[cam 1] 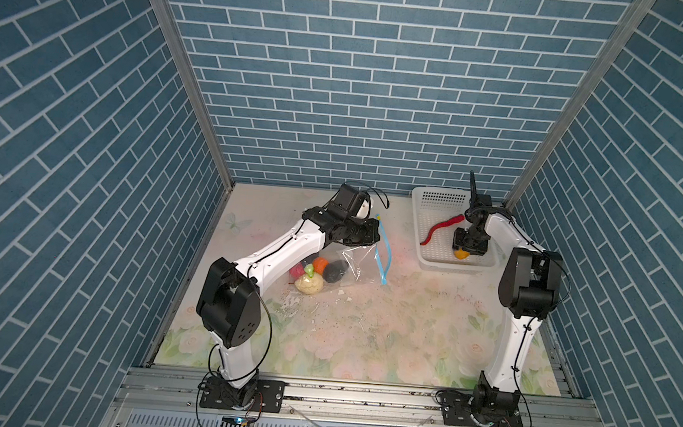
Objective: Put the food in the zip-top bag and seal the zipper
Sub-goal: 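Move the right gripper back to the basket and grasp the yellow squash, then lift the yellow squash and carry it over the bag mouth with the right gripper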
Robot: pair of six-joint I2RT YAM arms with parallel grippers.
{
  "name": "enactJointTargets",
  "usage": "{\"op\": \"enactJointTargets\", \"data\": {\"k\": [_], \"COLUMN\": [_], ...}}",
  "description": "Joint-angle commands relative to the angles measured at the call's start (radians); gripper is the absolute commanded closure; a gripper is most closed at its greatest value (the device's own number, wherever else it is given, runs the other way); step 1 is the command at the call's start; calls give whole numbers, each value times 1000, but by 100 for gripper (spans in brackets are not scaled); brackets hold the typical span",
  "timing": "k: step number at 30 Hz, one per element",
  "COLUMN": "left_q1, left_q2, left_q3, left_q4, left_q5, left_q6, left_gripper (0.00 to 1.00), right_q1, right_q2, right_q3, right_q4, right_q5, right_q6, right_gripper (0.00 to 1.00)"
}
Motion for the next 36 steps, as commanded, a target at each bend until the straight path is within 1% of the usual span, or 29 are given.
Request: {"op": "enactJointTargets", "data": {"k": [1,6,18,23,28,36], "left_q1": [-6,-5,-5,-5,-6,-7], "left_q2": [-4,-4,2,1,0,4], "left_q3": [11,6,11,12,15,22], "left_q4": [1,4,7,2,5,1], "left_q5": [1,-1,-6,-9,-11,-10], "left_q6": [2,2,-2,-2,-7,-6], "left_gripper": [97,97,97,97,97,97], "right_q1": [0,0,9,29,94,206], "right_q2": [-71,-129,-314,-367,-413,-416], "right_q3": [-39,-76,-283,-279,-285,-287], "right_q4": [26,39,158,126,133,157], "right_q5": [-103,-151,-368,-434,-471,-531], "right_q6": [49,62,149,149,174,214], "right_gripper": [41,41,44,46,46,48]}}
